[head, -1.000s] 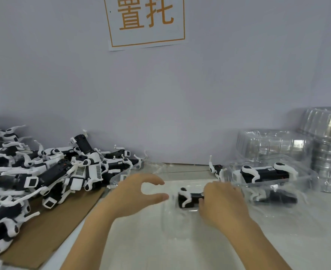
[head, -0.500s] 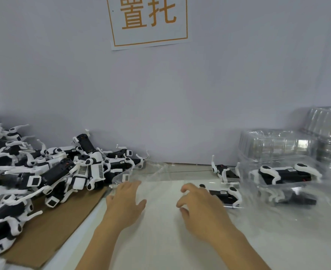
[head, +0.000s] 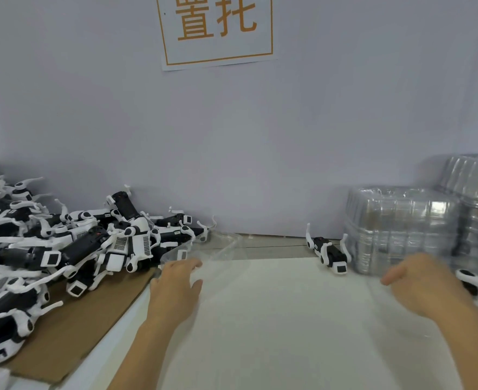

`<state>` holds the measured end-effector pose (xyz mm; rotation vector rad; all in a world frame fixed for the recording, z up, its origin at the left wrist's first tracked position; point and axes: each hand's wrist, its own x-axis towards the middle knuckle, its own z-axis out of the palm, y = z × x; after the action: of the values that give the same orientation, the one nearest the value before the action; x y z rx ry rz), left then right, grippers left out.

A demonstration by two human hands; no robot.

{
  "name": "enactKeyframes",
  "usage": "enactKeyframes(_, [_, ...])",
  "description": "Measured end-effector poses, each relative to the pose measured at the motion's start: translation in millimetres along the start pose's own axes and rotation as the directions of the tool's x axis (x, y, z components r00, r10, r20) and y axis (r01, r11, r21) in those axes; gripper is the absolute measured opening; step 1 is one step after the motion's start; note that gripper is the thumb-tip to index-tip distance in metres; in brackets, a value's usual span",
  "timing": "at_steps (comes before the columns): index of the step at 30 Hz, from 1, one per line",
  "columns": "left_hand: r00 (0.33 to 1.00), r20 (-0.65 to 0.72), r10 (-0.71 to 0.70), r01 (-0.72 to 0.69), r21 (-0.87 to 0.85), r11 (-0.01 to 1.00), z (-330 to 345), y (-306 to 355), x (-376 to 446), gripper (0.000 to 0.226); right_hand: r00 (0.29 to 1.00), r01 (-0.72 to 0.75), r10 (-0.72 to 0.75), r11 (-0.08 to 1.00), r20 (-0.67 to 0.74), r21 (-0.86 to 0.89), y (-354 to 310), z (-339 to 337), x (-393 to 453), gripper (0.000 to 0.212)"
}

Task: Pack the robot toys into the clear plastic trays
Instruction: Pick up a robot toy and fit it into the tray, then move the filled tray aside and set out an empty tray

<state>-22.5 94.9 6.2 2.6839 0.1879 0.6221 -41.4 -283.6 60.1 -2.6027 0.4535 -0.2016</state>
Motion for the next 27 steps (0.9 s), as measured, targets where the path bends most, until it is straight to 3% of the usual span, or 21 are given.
enactKeyframes(3, [1.000, -0.012, -0.002, 0.002, -0.030, 1.000, -1.6, 0.1, 0.5, 0.037, 0.984, -0.150, 0.153, 0.988, -0.089, 0.040, 17.4, -13.1, 10.3, 0.015])
enactKeyframes(6, [1.000, -0.028, 0.008, -0.011, -0.093, 0.996, -4.0, 0.4, 1.9, 0.034, 0.973, -0.148, 0.154, 0.988, -0.171, 0.053, 12.7, -15.0, 5.4, 0.019])
enactKeyframes(10, [0.998, -0.049, 0.044, -0.054, -0.220, 0.974, -12.1, 12.3, 5.5, 0.027, 0.937, 0.192, -0.118, 0.961, -0.330, 0.201, -20.8, 3.2, -15.3, 0.025])
enactKeyframes(12, [0.993, 0.008, 0.119, -0.109, -0.336, 0.935, -22.8, 24.4, 5.6, 0.029, 0.935, 0.320, -0.238, 0.886, -0.264, 0.335, -44.0, 20.2, -22.4, 0.028])
enactKeyframes(14, [0.952, 0.166, 0.257, -0.179, -0.380, 0.907, -36.7, 36.6, 2.2, 0.029, 0.910, 0.415, -0.357, 0.785, -0.211, 0.460, -62.4, 42.4, -31.4, 0.033])
enactKeyframes(16, [0.857, 0.353, 0.376, -0.215, -0.419, 0.882, -47.4, 47.8, -1.9, 0.025, 0.877, 0.481, -0.428, 0.768, -0.220, 0.422, -70.7, 65.2, -35.5, 0.038])
enactKeyframes(17, [0.822, 0.384, 0.421, -0.204, -0.492, 0.847, -50.3, 52.6, -3.4, 0.022, 0.867, 0.498, -0.446, 0.799, -0.222, 0.338, -71.6, 74.0, -36.6, 0.033])
enactKeyframes(18, [0.828, 0.342, 0.445, -0.184, -0.583, 0.791, -51.6, 57.3, -3.9, 0.017, 0.868, 0.494, -0.456, 0.834, -0.199, 0.245, -70.9, 80.3, -37.8, 0.027])
enactKeyframes(20, [0.933, 0.118, 0.339, -0.164, -0.701, 0.694, -49.0, 61.2, 0.5, 0.008, 0.884, 0.467, -0.455, 0.872, -0.109, 0.146, -68.4, 87.2, -37.8, 0.023])
enactKeyframes(21, [0.977, -0.007, 0.212, -0.155, -0.708, 0.689, -46.2, 60.2, 6.4, 0.008, 0.891, 0.454, -0.447, 0.880, -0.077, 0.139, -68.0, 88.3, -38.2, 0.023])
enactKeyframes(23, [0.985, -0.166, -0.048, -0.072, -0.648, 0.759, -39.4, 50.4, 25.5, 0.012, 0.895, 0.445, -0.441, 0.884, -0.063, 0.141, -67.7, 87.3, -37.7, 0.022])
enactKeyframes(25, [0.956, -0.237, -0.171, 0.051, -0.441, 0.896, -35.2, 29.2, 53.1, 0.028, 0.898, 0.439, -0.435, 0.886, -0.060, 0.150, -68.2, 85.0, -36.9, 0.020])
enactKeyframes(27, [0.959, -0.224, -0.172, 0.146, -0.125, 0.981, -38.4, 3.0, 79.7, 0.051, 0.902, 0.430, -0.427, 0.889, -0.056, 0.154, -68.9, 84.3, -37.5, 0.021])
